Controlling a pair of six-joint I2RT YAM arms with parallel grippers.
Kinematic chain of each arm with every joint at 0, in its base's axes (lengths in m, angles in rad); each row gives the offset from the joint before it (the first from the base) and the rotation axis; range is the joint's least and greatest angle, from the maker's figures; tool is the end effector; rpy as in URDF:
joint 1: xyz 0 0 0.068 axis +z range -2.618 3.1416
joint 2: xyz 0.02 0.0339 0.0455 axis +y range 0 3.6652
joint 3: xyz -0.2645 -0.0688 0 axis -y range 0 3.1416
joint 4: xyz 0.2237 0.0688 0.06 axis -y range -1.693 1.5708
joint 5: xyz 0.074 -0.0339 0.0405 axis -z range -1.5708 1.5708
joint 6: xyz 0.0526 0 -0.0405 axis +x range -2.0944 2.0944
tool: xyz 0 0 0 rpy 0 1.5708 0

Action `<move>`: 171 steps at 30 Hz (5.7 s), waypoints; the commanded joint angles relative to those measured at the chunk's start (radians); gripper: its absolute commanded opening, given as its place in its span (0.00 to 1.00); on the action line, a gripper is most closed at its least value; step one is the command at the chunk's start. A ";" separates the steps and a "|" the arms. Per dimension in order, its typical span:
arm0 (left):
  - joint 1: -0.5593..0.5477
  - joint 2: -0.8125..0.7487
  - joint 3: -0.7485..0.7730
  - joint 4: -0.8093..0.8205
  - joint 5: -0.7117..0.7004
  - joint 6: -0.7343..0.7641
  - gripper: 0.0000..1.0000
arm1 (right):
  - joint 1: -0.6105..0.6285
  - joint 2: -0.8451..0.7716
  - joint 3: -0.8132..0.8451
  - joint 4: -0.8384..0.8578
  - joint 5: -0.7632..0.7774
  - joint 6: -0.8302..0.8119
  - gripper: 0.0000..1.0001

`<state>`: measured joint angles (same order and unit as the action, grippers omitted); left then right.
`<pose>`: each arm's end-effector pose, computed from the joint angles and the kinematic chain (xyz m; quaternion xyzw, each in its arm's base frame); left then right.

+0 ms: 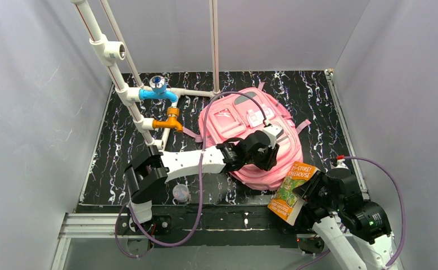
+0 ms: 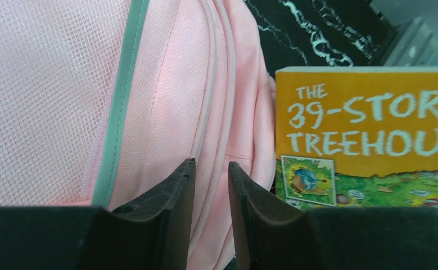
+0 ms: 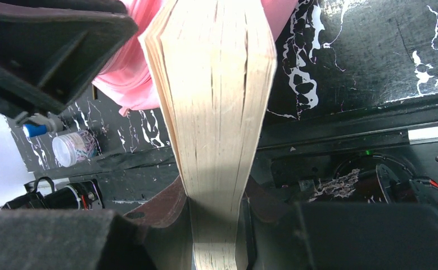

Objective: Pack the student bag
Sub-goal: Place the book in the student bag.

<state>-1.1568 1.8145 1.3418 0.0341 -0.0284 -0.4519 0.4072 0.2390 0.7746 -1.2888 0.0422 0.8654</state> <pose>0.1723 -0.3884 0.2680 0.2842 0.7947 -0.3780 0.3806 0.0166 0.0047 0.2553 0.2165 0.8915 0.2206 0.3311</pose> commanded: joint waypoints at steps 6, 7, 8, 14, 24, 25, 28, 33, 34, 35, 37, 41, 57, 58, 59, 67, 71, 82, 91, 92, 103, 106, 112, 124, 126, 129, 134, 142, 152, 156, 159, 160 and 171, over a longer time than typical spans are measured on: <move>-0.110 0.006 0.004 0.008 -0.078 0.188 0.41 | -0.001 0.007 0.037 0.040 0.009 0.015 0.01; -0.116 0.005 -0.004 0.013 -0.073 0.180 0.44 | -0.001 0.004 0.036 0.043 0.006 0.016 0.01; -0.120 0.008 -0.003 0.017 -0.064 0.173 0.51 | -0.001 0.004 0.035 0.045 0.003 0.016 0.01; -0.155 0.066 0.034 -0.008 -0.183 0.232 0.52 | -0.001 0.012 0.054 0.047 0.001 0.013 0.01; -0.155 0.100 0.064 -0.005 -0.250 0.277 0.29 | -0.001 0.013 0.064 0.051 -0.001 0.014 0.01; -0.155 0.097 0.062 -0.005 -0.246 0.274 0.24 | -0.001 0.014 0.065 0.051 -0.001 0.014 0.01; -0.151 0.073 0.052 0.009 -0.207 0.252 0.18 | -0.001 0.016 0.066 0.050 -0.001 0.009 0.01; -0.108 0.025 0.029 0.021 -0.074 0.161 0.10 | -0.001 0.019 0.061 0.061 -0.010 0.007 0.01; -0.100 0.019 0.024 0.025 -0.044 0.140 0.12 | -0.001 0.020 0.061 0.062 -0.011 0.006 0.01; -0.092 0.010 0.021 0.027 -0.021 0.113 0.14 | -0.001 0.020 0.061 0.060 -0.010 0.007 0.01; -0.075 0.000 0.012 0.032 0.019 0.080 0.16 | -0.001 0.018 0.060 0.061 -0.010 0.005 0.01; -0.038 -0.006 -0.015 0.072 0.093 0.024 0.19 | -0.001 0.019 0.060 0.067 -0.016 0.004 0.01; -0.193 -0.190 0.062 0.180 -0.573 0.673 0.00 | 0.001 0.066 0.109 0.306 -0.232 0.260 0.01; -0.194 -0.199 0.073 0.176 -0.564 0.662 0.00 | 0.001 0.069 0.089 0.336 -0.237 0.294 0.01; -0.195 -0.206 0.083 0.167 -0.546 0.641 0.00 | 0.001 0.072 0.063 0.380 -0.244 0.343 0.01; -0.201 -0.261 0.092 0.121 -0.547 0.672 0.00 | 0.042 0.108 -0.200 0.866 -0.178 0.580 0.01; -0.201 -0.269 0.116 0.072 -0.522 0.669 0.00 | 0.042 0.159 -0.222 0.991 -0.048 0.458 0.01; -0.199 -0.295 0.141 -0.070 -0.465 0.598 0.00 | 0.041 0.206 -0.441 1.504 0.087 0.546 0.01; -0.174 -0.255 0.268 -0.191 -0.406 0.568 0.00 | 0.044 0.806 -0.502 2.211 0.115 0.465 0.02; -0.161 -0.254 0.277 -0.221 -0.372 0.544 0.00 | 0.044 0.849 -0.506 2.214 0.134 0.458 0.15; -0.144 -0.296 0.222 -0.197 -0.350 0.503 0.00 | 0.042 0.465 -0.345 1.098 0.111 0.138 0.98; -0.142 -0.297 0.219 -0.195 -0.325 0.498 0.00 | 0.042 0.376 -0.389 1.077 0.046 0.093 0.98; -0.142 -0.277 0.248 -0.225 -0.298 0.486 0.00 | 0.042 0.418 -0.485 1.368 -0.030 0.100 0.98; -0.142 -0.302 0.238 -0.271 -0.191 0.432 0.00 | 0.053 1.016 -0.444 2.412 0.209 0.101 0.75; -0.138 -0.320 0.205 -0.245 -0.185 0.428 0.00 | 0.053 1.107 -0.438 2.510 0.202 0.108 0.76; -0.128 -0.335 0.173 -0.219 -0.177 0.414 0.00 | 0.053 1.139 -0.479 2.565 0.134 0.146 0.82; -0.108 -0.354 0.122 -0.193 -0.199 0.413 0.00 | 0.054 0.660 -0.461 1.528 0.130 0.152 0.98; -0.074 -0.318 0.121 -0.193 -0.200 0.354 0.00 | 0.051 0.211 -0.130 0.349 0.315 0.100 0.99; -0.071 -0.258 0.131 -0.242 -0.187 0.277 0.00 | 0.051 0.389 0.274 0.197 0.348 -0.295 0.89; -0.064 -0.211 0.170 -0.320 -0.133 0.249 0.00 | 0.051 0.388 0.297 0.299 0.092 -0.283 0.93; -0.064 -0.223 0.159 -0.355 -0.092 0.221 0.10 | 0.051 0.389 0.285 0.410 -0.079 -0.191 0.94; -0.064 -0.245 0.147 -0.373 -0.077 0.215 0.22 | 0.051 0.390 0.283 0.421 -0.082 -0.176 0.94; -0.085 -0.717 -0.329 -0.385 -0.154 0.041 0.85 | 0.051 0.544 0.316 0.220 -0.127 -0.451 0.98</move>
<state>-1.2263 1.2293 1.1492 -0.3672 -0.1257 -0.3264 0.4595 0.7395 1.0645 -1.0248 0.0250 0.5240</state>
